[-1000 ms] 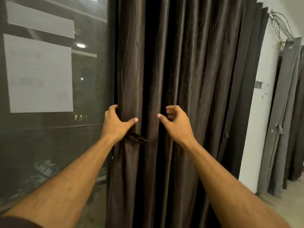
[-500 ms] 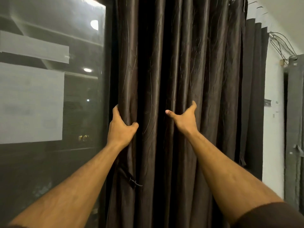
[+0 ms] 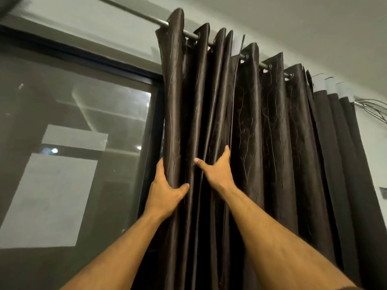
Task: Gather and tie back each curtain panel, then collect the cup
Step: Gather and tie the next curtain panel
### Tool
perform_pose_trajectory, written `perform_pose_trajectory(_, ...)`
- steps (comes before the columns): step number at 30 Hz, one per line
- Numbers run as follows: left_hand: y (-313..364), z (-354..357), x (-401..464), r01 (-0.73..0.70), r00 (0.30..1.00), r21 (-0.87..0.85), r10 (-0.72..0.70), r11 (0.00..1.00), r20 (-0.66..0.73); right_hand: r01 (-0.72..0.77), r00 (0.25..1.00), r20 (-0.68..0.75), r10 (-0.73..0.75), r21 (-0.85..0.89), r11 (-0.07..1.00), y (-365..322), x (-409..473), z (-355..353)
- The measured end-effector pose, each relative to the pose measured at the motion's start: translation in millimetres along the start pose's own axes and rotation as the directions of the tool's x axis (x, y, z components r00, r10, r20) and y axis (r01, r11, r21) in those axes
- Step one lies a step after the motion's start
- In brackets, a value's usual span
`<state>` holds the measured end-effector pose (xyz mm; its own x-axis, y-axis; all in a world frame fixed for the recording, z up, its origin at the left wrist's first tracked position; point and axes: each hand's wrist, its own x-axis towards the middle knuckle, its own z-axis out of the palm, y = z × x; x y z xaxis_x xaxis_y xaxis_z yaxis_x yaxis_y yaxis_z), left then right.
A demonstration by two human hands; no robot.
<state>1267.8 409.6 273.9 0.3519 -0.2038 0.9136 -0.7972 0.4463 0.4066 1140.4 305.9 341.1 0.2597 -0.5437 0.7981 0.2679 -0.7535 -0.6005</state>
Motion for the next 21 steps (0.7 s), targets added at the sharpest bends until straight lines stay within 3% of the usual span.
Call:
perform_pose_trajectory(5, -3.4, -6.8, -21.0, 0.064, 0.998, -0.005, -0.064, 0.998, 0.018, -0.047, 0.995, 0.09, 0.044, 0.031, 0.998, -13.2, 7.8, 10.9)
perform_pose_trajectory(14, 5.0, -54.3, -9.5, 0.021, 1.0, 0.042, -0.022, 0.999, 0.017, 0.158, 0.959, 0.262, -0.108, -0.18, 0.971, -60.4, -4.2, 66.3)
perform_pose_trajectory(21, 14.2, -121.0, -4.8, 0.091, 0.996, 0.071, -0.09, 0.993, -0.026, 0.27, 0.925, 0.321, -0.206, -0.17, 0.948, -116.4, -13.4, 133.0)
